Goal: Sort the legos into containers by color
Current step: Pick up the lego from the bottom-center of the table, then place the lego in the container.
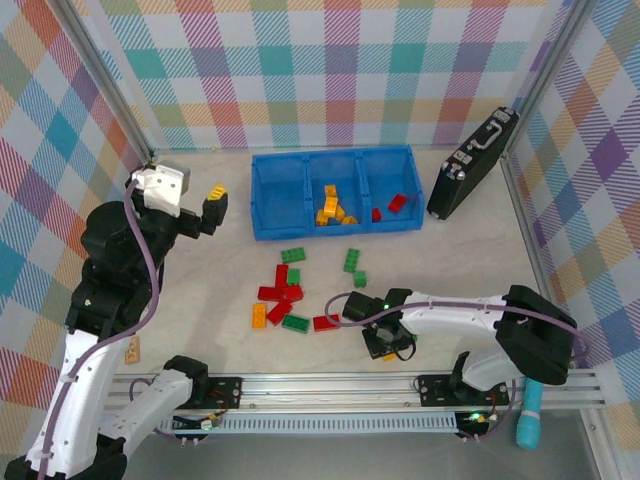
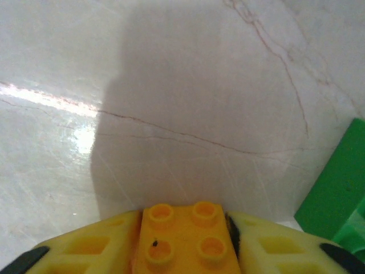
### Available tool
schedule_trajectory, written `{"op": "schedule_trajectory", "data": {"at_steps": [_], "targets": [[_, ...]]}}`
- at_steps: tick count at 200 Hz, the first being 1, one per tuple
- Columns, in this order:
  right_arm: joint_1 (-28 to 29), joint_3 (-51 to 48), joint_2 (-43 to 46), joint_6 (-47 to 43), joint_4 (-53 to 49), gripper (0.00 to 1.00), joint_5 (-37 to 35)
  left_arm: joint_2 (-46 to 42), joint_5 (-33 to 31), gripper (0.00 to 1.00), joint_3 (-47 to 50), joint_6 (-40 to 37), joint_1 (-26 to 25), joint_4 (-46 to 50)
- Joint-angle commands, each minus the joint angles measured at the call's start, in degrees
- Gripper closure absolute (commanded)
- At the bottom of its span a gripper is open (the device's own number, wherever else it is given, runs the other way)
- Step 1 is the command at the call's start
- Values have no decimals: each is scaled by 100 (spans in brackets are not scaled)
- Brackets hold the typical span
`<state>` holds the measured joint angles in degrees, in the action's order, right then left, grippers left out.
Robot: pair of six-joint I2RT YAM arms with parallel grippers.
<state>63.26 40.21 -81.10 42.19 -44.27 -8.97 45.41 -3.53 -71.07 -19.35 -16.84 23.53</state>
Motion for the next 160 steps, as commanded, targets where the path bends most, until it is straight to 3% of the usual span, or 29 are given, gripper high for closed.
{"op": "schedule_trajectory", "data": {"at_steps": [1,24,66,115,160], "targets": [[46,33,39,65,-172,61,100,7,-28,0,-46,-62,-30,-199],[-104,610,64,-234,-410,63,74,12,-32,0,-48,-71,-30,-182],[-1089,2696,-397,-1684,-599,65,37,-101,-146,0,-25,-138,-30,-171],[-1910,5500,-2219,-3438,-292,65,-446,-185,-139,0,-17,-130,-30,-173],[-2440,7095,-3753,-3868,22,66,-419,-105,-157,0,-90,-148,-28,-115]]}}
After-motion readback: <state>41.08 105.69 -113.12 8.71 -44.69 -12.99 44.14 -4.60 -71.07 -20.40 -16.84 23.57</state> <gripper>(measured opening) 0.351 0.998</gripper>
